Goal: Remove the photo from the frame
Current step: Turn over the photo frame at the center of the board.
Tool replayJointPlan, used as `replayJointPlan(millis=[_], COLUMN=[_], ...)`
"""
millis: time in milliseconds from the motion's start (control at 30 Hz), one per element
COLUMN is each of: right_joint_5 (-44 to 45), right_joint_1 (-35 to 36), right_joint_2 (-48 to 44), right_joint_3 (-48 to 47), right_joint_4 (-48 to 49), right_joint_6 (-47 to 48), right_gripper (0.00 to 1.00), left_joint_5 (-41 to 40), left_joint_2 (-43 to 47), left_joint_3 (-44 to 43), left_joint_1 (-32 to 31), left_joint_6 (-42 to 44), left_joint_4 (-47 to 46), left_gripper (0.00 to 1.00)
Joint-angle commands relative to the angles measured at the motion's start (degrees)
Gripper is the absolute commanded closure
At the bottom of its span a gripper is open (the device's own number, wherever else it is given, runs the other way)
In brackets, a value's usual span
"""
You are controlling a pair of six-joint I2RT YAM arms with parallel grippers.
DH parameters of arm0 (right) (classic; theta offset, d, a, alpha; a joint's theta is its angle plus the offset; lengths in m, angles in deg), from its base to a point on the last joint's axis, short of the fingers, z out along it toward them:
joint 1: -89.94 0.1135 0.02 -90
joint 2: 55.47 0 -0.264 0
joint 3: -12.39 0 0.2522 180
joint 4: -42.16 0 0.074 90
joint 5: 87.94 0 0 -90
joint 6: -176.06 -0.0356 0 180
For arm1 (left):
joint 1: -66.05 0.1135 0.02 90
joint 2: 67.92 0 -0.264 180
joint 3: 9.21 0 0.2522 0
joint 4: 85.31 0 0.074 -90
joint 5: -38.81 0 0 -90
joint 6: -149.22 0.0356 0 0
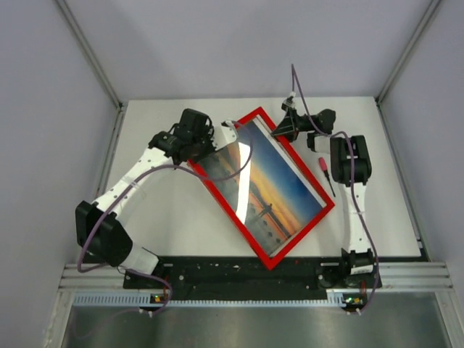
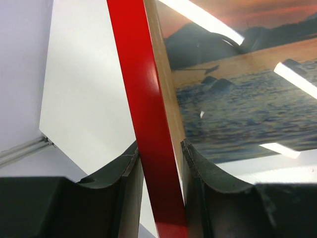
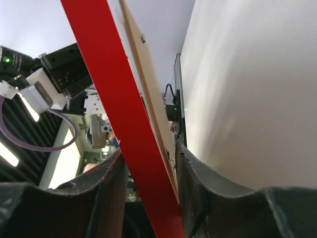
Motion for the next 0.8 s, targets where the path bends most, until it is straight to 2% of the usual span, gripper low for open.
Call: replayJointPlan(millis=[0, 33, 67, 133, 167, 200, 233, 367, 400, 533, 667, 767], right_joint_5=[-4.22, -4.22, -4.22, -4.13, -4.22, -4.22, -4.22, -4.31, -4.4, -4.22, -4.57, -4.84], right_joint_1=[1.36, 1.28, 1.27, 1.28, 1.36, 1.36, 1.36, 1.36, 1.28, 1.36, 1.36, 1.45], right_joint_2=[7.33, 8.82, 10.14, 12.42, 13.31, 14.36, 15.41, 18.06, 18.58, 19.82, 19.64, 19.56], right_joint_3=[-6.29, -7.69, -9.18, -11.47, -12.61, -13.41, -13.94, -15.61, -16.05, -18.16, -20.0, -21.32], right_joint_4=[18.23, 18.23, 18.15, 18.23, 18.23, 18.23, 18.15, 18.15, 18.15, 18.15, 18.15, 18.15], right_joint_6=[-17.66, -17.83, -17.92, -17.83, -17.83, -17.83, -17.83, -17.74, -17.66, -17.57, -17.04, -16.25], right_gripper=[1.0, 1.0, 1.0, 1.0, 1.0, 1.0, 1.0, 1.0, 1.0, 1.0, 0.91, 0.87], left_joint_5=[8.73, 7.59, 6.97, 5.57, 4.69, 3.81, 3.02, 2.4, -0.04, -0.33, -1.2, -4.79], left_joint_2=[-0.17, -0.78, -1.22, -2.02, -2.28, -2.37, -2.37, -1.93, -1.67, -0.62, 0.88, 0.97], left_joint_3=[1.28, 1.19, 0.75, -0.12, -0.74, -1.35, -1.79, -4.17, -4.61, -6.02, -6.81, -8.12], left_joint_1=[-2.03, -1.86, -1.86, -1.86, -1.86, -1.77, -1.77, -1.86, -1.86, -1.86, -2.03, -2.03], left_joint_6=[9.54, 9.1, 9.09, 9.27, 8.83, 8.48, 8.39, 7.69, 7.69, 7.33, 7.51, 7.34], left_joint_4=[-2.33, -2.86, -2.78, -2.69, -3.04, -3.3, -3.3, -2.6, -2.6, -0.85, 1.43, 5.91], left_gripper=[1.0, 0.99, 0.9, 0.66, 0.5, 0.37, 0.32, 0.23, 0.22, 0.22, 0.22, 0.21])
